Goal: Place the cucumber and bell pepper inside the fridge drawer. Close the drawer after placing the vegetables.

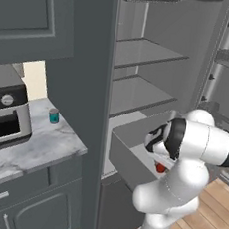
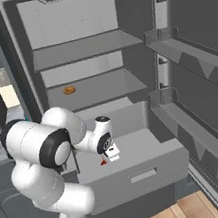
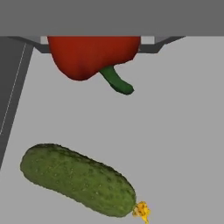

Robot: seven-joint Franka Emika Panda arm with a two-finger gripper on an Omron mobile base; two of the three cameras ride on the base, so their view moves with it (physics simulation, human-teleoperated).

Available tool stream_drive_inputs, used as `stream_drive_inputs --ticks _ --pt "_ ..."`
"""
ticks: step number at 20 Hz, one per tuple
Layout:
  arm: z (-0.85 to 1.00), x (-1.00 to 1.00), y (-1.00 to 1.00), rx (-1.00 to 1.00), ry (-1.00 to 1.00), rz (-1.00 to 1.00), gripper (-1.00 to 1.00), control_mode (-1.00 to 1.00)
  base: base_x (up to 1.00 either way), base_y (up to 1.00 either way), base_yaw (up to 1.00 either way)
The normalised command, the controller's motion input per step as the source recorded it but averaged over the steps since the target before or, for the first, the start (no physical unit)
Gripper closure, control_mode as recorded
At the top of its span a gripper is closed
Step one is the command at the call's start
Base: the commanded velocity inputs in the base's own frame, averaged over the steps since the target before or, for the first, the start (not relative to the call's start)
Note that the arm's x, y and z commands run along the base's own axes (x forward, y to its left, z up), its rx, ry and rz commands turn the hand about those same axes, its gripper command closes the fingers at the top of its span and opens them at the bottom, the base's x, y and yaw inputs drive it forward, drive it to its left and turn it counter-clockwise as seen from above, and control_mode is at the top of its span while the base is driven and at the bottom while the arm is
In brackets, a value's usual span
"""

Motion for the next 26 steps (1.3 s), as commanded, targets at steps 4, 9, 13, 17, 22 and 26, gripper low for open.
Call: stream_drive_inputs --ticks 4,9,13,17,22,26 --pt "0.16 0.0 -0.11 0.02 0.0 -0.01 -1.0 -1.0 0.0 0.0 0.0" --pt "0.85 0.08 0.02 0.03 -0.02 -0.01 -1.0 -1.0 0.0 0.0 0.0" --pt "1.0 0.04 0.12 0.0 0.0 -0.05 -1.0 -1.0 0.0 0.0 0.0" --pt "1.0 -0.04 0.06 0.0 -0.06 -0.07 -1.0 -1.0 0.0 0.0 0.0" --pt "0.71 -0.87 -0.45 0.08 -0.11 -0.11 -1.0 -1.0 0.0 0.0 0.0" --pt "0.07 -1.0 -1.0 0.23 -0.15 -0.09 -1.0 -1.0 0.0 0.0 0.0"
